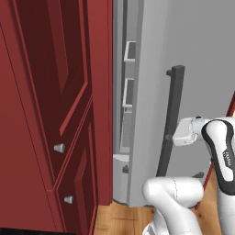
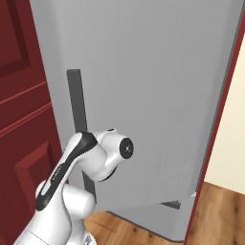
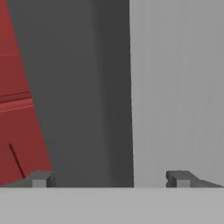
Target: Retrieve the chicken drumstick from the fridge and place it on the saucepan with marinade on the stove.
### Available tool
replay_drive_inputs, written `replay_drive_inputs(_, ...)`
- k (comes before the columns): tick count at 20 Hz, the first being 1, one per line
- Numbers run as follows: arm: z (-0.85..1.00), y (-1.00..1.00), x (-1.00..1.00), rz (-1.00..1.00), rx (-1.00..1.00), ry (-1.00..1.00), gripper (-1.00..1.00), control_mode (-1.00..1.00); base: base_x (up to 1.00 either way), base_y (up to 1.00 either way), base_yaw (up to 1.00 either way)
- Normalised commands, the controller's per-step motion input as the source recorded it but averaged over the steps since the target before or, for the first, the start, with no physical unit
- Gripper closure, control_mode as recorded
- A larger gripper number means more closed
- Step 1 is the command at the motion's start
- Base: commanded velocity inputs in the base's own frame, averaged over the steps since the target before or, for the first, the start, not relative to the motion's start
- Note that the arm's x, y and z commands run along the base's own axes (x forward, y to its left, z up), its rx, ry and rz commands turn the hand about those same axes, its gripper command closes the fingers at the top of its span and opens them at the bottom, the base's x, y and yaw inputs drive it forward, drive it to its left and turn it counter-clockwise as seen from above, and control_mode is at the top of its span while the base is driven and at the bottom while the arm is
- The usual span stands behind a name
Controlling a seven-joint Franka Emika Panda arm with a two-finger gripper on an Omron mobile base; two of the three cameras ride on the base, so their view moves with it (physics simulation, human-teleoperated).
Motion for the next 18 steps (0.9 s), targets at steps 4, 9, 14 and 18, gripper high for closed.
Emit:
replay_drive_inputs(4,0.12,-0.16,-0.18,0.08,0.0,-0.12,-1.0,-1.0,0.0,0.0,0.0)
replay_drive_inputs(9,0.15,-0.04,-0.19,0.01,-0.01,-0.04,-1.0,-1.0,0.0,0.0,0.0)
replay_drive_inputs(14,0.32,0.03,-0.2,-0.08,-0.1,0.01,-1.0,-1.0,0.0,0.0,0.0)
replay_drive_inputs(18,0.02,0.0,-0.17,-0.05,-0.02,0.0,-1.0,-1.0,0.0,0.0,0.0)
